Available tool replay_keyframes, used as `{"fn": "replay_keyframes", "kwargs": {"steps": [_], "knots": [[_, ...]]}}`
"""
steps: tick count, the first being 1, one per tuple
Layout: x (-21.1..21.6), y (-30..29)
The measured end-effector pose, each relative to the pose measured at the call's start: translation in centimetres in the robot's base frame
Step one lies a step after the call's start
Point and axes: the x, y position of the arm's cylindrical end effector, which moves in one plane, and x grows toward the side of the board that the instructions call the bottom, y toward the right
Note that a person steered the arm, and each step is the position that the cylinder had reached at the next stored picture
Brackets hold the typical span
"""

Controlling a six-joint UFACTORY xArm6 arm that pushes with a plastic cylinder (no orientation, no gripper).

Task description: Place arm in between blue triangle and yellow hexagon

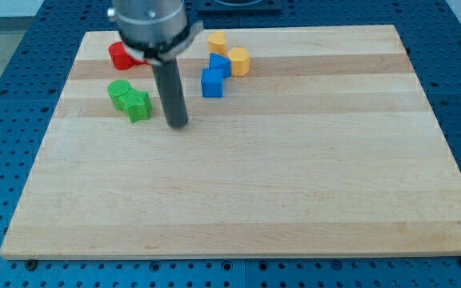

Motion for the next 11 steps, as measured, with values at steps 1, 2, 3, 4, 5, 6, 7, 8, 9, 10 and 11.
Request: {"fn": "replay_keyframes", "kwargs": {"steps": [1,2,3,4,5,6,7,8,9,10,11], "knots": [[-2.8,0.0],[-8.0,0.0],[-9.7,0.0],[-11.6,2.2],[-12.2,3.1],[-12.3,3.5],[-12.3,5.7],[-12.1,9.3],[-11.5,10.1],[-9.5,10.0],[-8.9,8.3]]}}
